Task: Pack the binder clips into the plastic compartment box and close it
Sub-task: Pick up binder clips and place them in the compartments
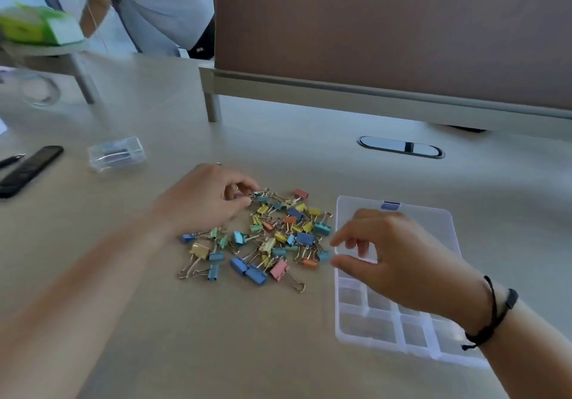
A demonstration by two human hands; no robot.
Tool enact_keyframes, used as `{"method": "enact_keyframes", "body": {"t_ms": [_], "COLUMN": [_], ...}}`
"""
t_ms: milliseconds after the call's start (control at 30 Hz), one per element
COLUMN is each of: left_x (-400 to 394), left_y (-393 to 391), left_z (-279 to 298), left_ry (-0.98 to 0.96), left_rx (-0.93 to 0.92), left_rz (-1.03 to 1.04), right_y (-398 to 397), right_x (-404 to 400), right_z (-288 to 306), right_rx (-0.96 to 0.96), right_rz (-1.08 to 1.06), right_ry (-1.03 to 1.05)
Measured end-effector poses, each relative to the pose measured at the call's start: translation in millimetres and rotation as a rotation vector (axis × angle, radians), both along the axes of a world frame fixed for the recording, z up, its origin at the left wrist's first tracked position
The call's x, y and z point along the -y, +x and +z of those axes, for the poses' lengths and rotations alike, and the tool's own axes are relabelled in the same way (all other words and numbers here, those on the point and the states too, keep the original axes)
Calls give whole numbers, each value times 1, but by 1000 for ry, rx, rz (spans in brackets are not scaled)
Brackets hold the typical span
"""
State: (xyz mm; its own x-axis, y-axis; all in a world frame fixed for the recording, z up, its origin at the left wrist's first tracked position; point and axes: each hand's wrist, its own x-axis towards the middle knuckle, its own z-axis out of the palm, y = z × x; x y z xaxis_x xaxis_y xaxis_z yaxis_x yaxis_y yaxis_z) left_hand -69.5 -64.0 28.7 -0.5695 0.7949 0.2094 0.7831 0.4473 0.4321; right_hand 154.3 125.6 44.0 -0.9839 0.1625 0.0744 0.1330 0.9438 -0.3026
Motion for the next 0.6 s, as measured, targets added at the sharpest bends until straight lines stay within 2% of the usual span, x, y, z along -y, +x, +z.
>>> {"method": "enact_keyframes", "body": {"t_ms": [133,300,467,600], "left_x": [14,26,26,29], "left_y": [-32,-43,-47,-49], "left_z": [-19,-37,-39,-37], "left_ry": [-21,-110,-141,-115], "left_rx": [11,108,128,152], "left_rz": [118,146,131,111], "right_y": [-69,-142,-183,-195], "right_x": [17,16,21,27], "right_z": [-8,-23,-29,-29], "right_rx": [-55,21,159,168], "right_rz": [4,-34,21,91], "right_ry": [-46,-36,-47,-32]}}
